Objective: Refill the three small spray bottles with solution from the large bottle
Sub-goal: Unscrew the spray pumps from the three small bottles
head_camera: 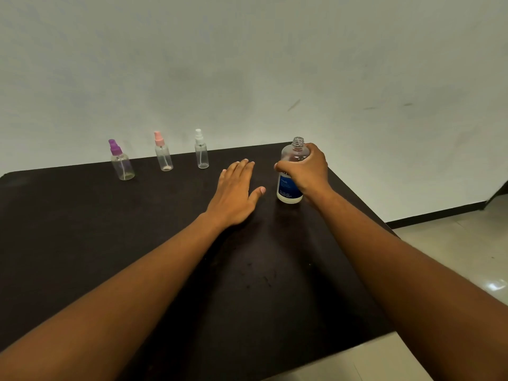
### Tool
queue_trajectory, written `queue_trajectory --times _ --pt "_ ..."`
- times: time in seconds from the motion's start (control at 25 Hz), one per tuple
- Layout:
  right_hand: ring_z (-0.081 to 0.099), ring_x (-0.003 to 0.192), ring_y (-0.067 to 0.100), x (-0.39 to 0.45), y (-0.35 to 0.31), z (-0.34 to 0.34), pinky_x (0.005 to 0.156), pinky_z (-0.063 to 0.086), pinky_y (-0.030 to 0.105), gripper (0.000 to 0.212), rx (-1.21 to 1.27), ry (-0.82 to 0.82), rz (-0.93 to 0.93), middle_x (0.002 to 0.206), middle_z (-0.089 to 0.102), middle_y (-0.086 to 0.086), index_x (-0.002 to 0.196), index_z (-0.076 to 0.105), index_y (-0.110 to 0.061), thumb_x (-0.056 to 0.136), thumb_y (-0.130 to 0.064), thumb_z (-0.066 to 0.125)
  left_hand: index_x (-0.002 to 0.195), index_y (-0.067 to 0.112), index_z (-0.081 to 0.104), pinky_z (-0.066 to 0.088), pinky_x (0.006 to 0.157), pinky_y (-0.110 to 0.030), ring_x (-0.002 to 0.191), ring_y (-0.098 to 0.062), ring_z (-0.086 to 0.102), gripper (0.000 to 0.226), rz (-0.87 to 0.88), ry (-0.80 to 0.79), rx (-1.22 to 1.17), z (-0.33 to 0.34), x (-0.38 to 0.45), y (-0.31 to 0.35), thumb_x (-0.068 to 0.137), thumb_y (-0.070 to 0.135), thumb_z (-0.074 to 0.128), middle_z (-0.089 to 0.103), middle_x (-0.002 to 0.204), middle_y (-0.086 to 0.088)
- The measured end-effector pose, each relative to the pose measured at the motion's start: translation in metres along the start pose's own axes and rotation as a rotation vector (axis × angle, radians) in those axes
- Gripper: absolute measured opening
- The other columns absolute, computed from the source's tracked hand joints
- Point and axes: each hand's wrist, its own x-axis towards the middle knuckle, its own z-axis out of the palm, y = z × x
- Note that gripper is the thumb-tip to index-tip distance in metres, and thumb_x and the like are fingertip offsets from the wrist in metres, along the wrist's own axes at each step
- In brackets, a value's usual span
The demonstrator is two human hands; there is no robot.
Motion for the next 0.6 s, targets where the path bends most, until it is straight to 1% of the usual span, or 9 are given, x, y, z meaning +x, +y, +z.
queue_trajectory --times 0.16,0.24,0.4,0.48,0.6 --pt "0.066 0.092 0.008 0.006 0.01 0.005 0.073 0.054 0.025 0.054 -0.01 -0.008 0.011 0.099 0.067 -0.01 0.106 0.061 -0.025 0.058 -0.029 0.085 0.161 0.015 0.02 0.008 0.128 -0.049 0.157 -0.025 0.01 0.071 -0.007 -0.012 -0.011 0.006 0.0 -0.006 0.104 0.046 0.047 0.018 0.169 -0.007" --pt "0.066 0.092 0.008 0.007 0.012 0.006 0.072 0.053 0.024 0.054 -0.008 -0.008 0.001 0.099 0.067 -0.011 0.106 0.06 -0.026 0.058 -0.03 0.085 0.161 0.015 0.02 0.008 0.128 -0.049 0.157 -0.025 0.01 0.071 -0.009 -0.008 -0.015 0.006 0.001 -0.007 0.104 0.047 0.047 0.018 0.169 -0.007" --pt "0.062 0.09 0.002 0.006 0.018 0.006 0.07 0.049 0.02 0.057 -0.004 -0.014 -0.027 0.099 0.064 -0.016 0.108 0.056 -0.03 0.06 -0.031 0.087 0.162 0.015 0.019 0.009 0.128 -0.049 0.157 -0.025 0.01 0.072 -0.012 -0.01 -0.011 0.004 -0.001 -0.007 0.104 0.047 0.047 0.018 0.169 -0.007" --pt "0.062 0.093 0.003 0.005 0.019 0.005 0.075 0.05 0.022 0.063 0.008 -0.027 -0.037 0.103 0.062 -0.016 0.111 0.054 -0.031 0.061 -0.032 0.091 0.162 0.016 0.018 0.008 0.128 -0.049 0.158 -0.025 0.009 0.073 -0.019 -0.012 -0.016 0.001 -0.003 -0.006 0.103 0.048 0.047 0.017 0.17 -0.007" --pt "0.062 0.108 0.013 0.001 0.015 -0.002 0.09 0.054 0.03 0.076 0.035 -0.073 -0.03 0.117 0.061 -0.01 0.124 0.05 -0.03 0.062 -0.034 0.095 0.162 0.017 0.017 0.008 0.128 -0.05 0.158 -0.025 0.008 0.075 -0.019 0.001 -0.013 -0.009 -0.011 -0.004 0.102 0.049 0.049 0.015 0.17 -0.007"
